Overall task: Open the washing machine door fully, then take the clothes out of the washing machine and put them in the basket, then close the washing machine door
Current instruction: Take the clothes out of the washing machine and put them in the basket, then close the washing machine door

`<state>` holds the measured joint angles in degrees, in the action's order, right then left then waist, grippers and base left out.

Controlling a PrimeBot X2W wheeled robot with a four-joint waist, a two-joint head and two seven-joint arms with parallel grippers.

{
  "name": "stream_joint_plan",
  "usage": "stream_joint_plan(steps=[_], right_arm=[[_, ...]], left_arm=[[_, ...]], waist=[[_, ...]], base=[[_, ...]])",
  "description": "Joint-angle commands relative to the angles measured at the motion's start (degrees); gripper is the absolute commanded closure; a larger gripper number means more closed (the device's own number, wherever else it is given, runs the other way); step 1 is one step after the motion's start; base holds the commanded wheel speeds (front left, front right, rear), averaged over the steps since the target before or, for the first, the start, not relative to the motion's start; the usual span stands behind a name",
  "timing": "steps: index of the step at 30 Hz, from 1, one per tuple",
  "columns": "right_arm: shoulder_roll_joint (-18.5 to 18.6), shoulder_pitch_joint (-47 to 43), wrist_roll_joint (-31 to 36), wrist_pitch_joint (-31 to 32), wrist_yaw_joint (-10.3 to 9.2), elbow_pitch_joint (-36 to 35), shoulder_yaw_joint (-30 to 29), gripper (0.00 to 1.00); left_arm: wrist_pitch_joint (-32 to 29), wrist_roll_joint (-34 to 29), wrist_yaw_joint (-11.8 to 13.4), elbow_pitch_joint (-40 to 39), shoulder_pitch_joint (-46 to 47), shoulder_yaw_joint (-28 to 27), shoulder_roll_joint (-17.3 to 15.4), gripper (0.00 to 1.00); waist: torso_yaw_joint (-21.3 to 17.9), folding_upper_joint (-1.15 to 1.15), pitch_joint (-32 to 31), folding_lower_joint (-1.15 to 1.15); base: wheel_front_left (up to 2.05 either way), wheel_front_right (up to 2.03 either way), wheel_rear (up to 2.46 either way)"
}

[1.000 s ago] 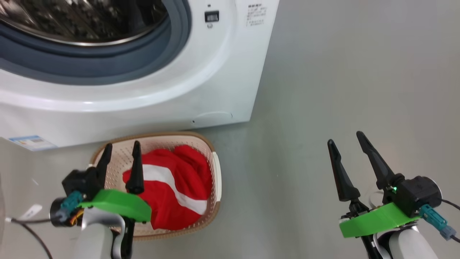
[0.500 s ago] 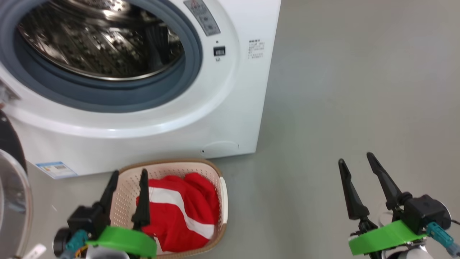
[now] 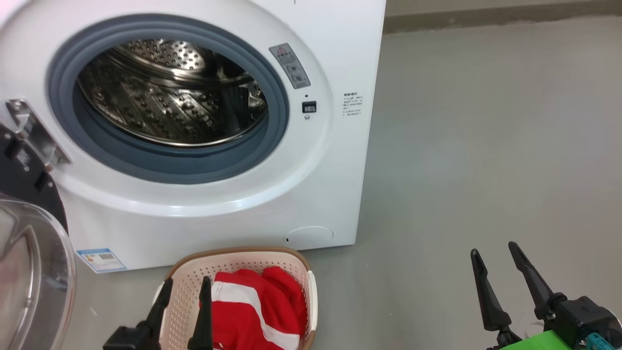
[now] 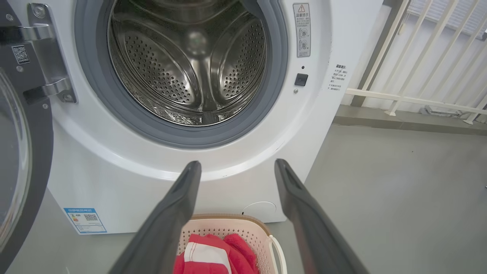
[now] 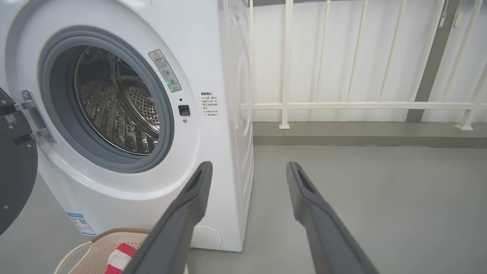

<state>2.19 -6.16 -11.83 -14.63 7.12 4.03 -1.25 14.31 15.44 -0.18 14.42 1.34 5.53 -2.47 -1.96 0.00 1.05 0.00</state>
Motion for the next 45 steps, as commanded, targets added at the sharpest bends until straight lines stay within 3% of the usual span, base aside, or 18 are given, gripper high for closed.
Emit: stream_joint_plan(steps=[1, 15, 33, 45], right_arm=[[0.68, 0.28, 0.63, -0.37, 0.36, -1.88, 0.87, 0.0], [0.68, -3.01, -0.03, -0.37, 0.36, -3.04, -0.81, 0.0], [0.68, -3.18, -0.65, -0.37, 0.36, -3.25, -0.06, 0.0], [0.68, -2.9, -0.48, -0.37, 0.36, -3.12, -0.1, 0.0]], left_arm=[[0.69, -0.19, 0.63, -2.17, 0.04, -1.72, -0.54, 0.0], [-0.63, -0.8, 3.06, -7.84, -6.0, -1.63, -1.46, 0.0], [-1.92, -1.09, 4.04, -10.91, -7.8, -0.85, -2.65, 0.0], [-1.83, -0.66, 4.42, -11.12, -7.41, -0.4, -2.96, 0.0]], waist=[[0.22, 0.0, -1.2, 0.0], [0.18, 0.0, -4.15, 0.0], [0.94, 0.0, -3.86, 0.0], [0.47, 0.0, -3.14, 0.0]], base=[[0.0, 0.0, 0.0], [0.0, 0.0, 0.0], [-0.03, 0.03, 0.0], [-1.06, 1.06, 0.0]])
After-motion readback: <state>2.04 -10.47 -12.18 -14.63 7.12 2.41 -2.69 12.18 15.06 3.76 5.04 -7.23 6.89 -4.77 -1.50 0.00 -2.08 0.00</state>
